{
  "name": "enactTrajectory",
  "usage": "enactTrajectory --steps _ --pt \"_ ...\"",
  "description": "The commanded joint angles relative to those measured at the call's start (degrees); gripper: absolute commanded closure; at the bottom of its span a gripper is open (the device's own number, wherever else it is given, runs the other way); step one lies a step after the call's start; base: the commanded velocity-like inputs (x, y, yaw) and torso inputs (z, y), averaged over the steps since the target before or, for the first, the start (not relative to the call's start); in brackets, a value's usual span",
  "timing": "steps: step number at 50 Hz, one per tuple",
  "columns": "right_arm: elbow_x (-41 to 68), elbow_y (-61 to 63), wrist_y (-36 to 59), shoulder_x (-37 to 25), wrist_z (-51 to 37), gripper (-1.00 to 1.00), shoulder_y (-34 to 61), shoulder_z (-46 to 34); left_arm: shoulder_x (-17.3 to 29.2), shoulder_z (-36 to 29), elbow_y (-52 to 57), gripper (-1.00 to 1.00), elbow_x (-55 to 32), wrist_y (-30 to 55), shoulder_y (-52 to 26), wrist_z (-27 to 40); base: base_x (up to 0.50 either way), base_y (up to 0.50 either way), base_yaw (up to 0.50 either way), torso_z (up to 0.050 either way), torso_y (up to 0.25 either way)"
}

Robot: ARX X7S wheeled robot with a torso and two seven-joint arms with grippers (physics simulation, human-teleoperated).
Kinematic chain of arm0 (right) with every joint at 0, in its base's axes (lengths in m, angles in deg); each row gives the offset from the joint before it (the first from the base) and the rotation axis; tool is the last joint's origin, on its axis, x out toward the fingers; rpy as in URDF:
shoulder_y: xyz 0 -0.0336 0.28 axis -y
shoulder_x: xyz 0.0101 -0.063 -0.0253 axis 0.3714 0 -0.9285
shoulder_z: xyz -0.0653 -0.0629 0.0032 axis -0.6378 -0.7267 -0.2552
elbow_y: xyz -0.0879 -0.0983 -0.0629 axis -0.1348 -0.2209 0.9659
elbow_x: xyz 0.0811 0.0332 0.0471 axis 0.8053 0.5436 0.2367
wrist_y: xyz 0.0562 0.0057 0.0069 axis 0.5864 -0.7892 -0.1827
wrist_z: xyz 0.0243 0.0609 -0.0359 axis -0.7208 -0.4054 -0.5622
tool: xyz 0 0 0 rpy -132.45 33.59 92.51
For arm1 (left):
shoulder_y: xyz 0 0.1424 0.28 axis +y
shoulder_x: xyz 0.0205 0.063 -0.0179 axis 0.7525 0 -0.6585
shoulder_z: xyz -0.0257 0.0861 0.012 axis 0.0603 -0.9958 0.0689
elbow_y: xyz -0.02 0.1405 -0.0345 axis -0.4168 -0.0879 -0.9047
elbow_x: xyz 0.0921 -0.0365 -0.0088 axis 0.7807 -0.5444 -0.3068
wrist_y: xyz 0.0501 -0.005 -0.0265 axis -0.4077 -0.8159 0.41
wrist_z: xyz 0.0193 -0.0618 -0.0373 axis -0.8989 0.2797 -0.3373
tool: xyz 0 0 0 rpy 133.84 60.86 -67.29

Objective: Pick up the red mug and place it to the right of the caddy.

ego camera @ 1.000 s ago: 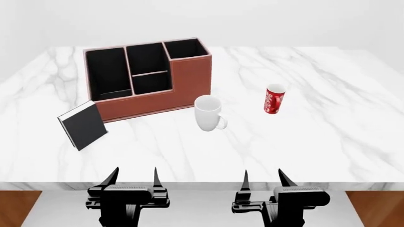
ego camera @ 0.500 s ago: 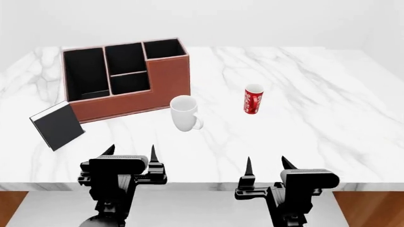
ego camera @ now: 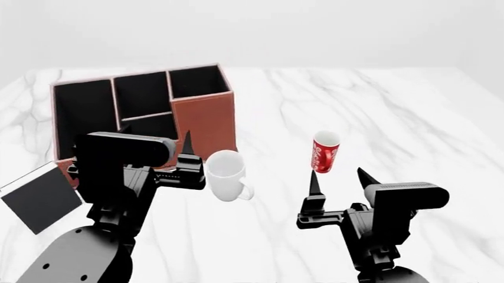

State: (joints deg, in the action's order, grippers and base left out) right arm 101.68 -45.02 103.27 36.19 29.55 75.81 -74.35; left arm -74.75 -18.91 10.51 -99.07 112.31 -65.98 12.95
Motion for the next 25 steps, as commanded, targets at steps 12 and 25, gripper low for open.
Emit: enactTrajectory --steps 12,25 --pt "2.14 0.84 0.39 -0.79 0.44 -1.0 0.26 -0.31 0.95 0.12 1.35 -1.0 -1.3 2.01 -0.97 0.47 0.5 0.0 0.0 0.0 0.001" --pt "3.34 0.34 0.03 -1.08 0.48 -1.0 0.16 0.11 1.47 -0.47 1.66 -1.0 -1.59 1.92 -1.0 0.88 0.5 0.0 0.0 0.0 0.001"
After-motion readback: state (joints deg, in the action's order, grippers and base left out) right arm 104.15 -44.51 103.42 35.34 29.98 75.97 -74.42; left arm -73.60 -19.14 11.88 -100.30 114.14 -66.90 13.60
